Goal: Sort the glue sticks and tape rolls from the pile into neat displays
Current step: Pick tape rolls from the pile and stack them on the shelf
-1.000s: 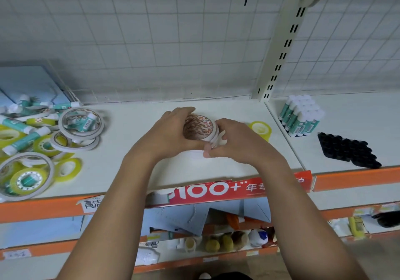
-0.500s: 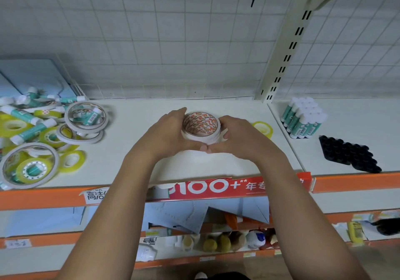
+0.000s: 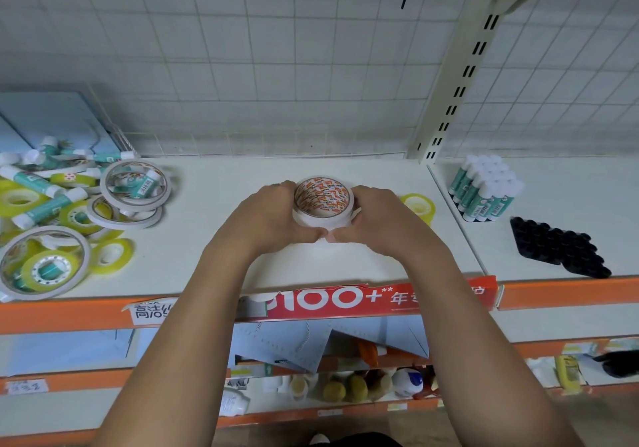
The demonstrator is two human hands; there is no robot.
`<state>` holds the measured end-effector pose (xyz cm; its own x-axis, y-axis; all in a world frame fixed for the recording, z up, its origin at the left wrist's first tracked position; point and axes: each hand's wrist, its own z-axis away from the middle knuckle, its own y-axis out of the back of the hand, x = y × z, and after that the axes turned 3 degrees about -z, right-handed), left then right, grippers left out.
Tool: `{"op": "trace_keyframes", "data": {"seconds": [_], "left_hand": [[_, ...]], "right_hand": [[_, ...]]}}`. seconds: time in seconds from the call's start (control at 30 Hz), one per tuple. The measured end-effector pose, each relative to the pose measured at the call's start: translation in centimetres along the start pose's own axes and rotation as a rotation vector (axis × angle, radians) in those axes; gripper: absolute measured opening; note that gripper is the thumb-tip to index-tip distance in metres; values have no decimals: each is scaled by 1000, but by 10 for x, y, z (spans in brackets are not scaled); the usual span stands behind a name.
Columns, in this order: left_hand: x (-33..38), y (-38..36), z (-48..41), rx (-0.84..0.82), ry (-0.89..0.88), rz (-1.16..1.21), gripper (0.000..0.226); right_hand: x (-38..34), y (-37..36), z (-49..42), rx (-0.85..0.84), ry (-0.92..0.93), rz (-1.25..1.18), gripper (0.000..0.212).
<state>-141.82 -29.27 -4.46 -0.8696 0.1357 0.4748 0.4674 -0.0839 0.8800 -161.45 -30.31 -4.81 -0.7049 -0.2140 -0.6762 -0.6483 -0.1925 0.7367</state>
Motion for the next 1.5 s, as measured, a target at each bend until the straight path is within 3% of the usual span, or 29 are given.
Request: {"op": "trace_keyframes", "data": {"seconds": [0.3,0.47,0.57,0.73,0.83,0.97,1.23,1.5], "left_hand": [[-10,-9,-5,64,38,168,68],[-13,-11,1,40,1,242,60],[-24,-7,9,-5,67,163,78],[-55,20,37,103,119,-54,36],[-74,38,54,127,122,-98,31],[-103,60,73,199,130,-168,31],[-156,104,93,287,146,-258,24],[-195,123,70,302,89,-339,66]], "right_hand": [[-3,-5,-1,4,-24,-65,68],[-15,-8,10,47,-10,140,104],[-32,-3,16,106,100,205,89],[-73,-21,5,147,302,194,45],[-98,-49,-5,61,321,122,34],[-127,-89,-17,-13,335,87,32],[-173,-140,-46,-1,316,41,25],[-193,-163,-65,11,238,86,30]]}}
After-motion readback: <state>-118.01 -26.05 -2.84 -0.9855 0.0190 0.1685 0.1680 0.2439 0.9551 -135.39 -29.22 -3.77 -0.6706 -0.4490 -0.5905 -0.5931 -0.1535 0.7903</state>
